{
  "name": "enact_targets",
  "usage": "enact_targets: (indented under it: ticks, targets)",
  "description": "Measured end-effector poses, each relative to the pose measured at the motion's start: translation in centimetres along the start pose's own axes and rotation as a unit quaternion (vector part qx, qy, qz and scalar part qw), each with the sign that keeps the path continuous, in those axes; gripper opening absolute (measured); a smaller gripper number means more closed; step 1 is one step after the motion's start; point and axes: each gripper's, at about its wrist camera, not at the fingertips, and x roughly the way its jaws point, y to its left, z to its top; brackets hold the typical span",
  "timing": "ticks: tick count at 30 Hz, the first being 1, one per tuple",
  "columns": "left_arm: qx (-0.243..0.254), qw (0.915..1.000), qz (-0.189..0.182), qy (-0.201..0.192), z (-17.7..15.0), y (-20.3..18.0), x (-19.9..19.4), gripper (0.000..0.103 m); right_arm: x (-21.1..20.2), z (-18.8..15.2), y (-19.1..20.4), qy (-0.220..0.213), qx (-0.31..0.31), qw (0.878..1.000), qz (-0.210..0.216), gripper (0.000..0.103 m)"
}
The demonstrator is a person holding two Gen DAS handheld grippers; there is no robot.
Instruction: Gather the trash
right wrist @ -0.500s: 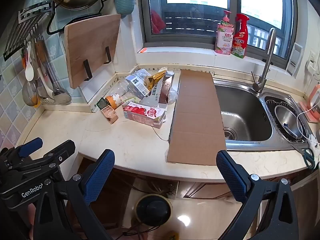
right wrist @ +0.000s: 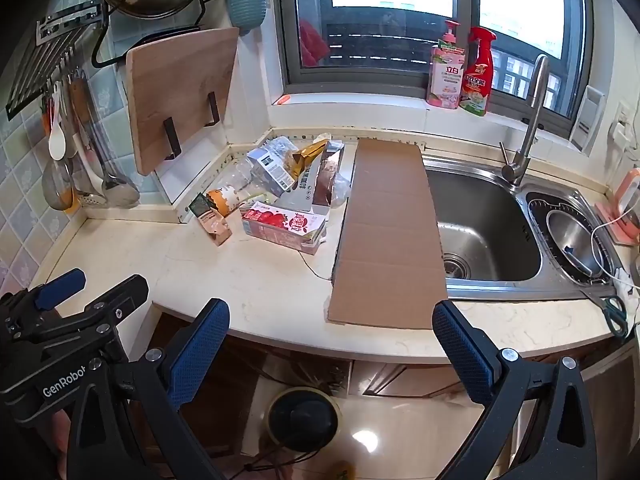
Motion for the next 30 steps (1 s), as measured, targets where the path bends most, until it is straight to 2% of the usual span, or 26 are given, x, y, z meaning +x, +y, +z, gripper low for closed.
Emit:
enact_targets:
  ticks: [6,30]
  targets:
    - [0.002,1.0,-0.004,0.005,-0.1,-0.3,0.4,0.083,0.2,-0.3,-1.2,-0.004,-0.003,1.0,-0.002,0.102]
    - [0.0,0.9996,-0.012,0.027,-1.3,-0.9,1.1,0.081,0.1,-1.2,-1.2,0.005,0.001,1.0,-0.004,0.102]
